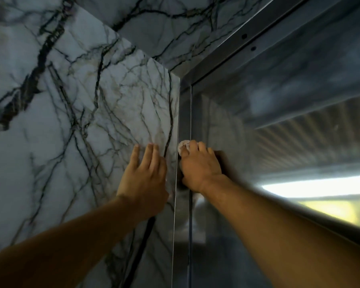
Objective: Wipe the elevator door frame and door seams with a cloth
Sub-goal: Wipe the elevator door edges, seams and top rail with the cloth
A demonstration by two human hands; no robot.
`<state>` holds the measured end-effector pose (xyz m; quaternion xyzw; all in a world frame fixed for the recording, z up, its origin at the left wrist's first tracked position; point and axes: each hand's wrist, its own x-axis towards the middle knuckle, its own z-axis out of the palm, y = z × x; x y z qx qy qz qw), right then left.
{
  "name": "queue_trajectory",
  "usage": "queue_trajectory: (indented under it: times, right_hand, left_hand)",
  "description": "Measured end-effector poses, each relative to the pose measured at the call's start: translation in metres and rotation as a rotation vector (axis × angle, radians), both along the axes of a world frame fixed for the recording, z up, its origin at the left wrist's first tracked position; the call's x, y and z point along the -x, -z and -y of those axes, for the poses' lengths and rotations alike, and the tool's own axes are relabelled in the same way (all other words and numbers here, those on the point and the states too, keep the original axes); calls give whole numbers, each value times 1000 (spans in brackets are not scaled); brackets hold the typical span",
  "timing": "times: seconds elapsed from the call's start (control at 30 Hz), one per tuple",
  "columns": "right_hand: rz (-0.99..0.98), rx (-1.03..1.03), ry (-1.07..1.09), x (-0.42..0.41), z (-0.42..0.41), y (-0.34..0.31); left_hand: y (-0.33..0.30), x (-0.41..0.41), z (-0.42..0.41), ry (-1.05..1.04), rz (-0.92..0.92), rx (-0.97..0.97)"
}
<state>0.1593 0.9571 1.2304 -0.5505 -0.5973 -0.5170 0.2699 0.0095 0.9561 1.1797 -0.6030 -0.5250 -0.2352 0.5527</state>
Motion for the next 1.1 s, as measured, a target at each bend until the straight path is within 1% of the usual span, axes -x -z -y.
queue_trajectory:
  times: [0.3,0.47,0.63,0.77,0.97,1.1]
  right_hand:
    - [-8,-5,-35,-1,4,46]
    - [-45,5,-43,1,6,78]
    - [-53,54,-17,3,8,117]
    - [-64,88,8,3,10,153]
    - [-62,78,3,2,10,190]
    - [-90,65,19,4,5,230]
  left_hand:
    - [50,1,5,-13,-37,77]
    - [90,-2,9,-20,-89,126]
    - [127,-1,13,18,-67,173]
    - [157,-6,20,7,-57,216]
    - [194,-6,17,25,-87,209]
    - [229,-6,16,43,-86,216]
